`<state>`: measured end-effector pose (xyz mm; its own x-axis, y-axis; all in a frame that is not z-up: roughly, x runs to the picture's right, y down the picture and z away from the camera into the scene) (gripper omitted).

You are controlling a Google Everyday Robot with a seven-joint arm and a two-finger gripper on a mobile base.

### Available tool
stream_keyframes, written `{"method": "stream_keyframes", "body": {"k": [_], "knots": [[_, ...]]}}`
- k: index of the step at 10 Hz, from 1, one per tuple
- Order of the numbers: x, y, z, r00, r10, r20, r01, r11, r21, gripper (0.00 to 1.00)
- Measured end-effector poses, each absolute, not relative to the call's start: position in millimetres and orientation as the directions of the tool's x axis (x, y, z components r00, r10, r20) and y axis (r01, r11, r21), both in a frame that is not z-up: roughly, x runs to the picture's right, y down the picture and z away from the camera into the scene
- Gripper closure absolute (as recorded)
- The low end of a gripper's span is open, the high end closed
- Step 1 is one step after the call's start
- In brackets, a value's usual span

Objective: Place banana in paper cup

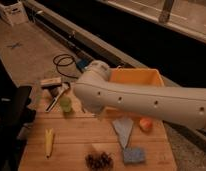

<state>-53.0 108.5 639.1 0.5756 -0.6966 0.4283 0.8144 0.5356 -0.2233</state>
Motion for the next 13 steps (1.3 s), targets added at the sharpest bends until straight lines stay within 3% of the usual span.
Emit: {"method": "stream_keyframes", "body": {"k": [3, 8, 13], "knots": [[-117.0, 130.8, 634.6, 0.468, -0.71, 0.527, 0.87, 0.474, -0.134, 0.35], [-117.6, 128.5, 638.5, 0.455, -0.711, 0.536, 0.878, 0.458, -0.138, 0.35], [-179.2, 160.8, 690.9, 0.334, -0.678, 0.654, 0.93, 0.349, -0.113, 0.35]]}}
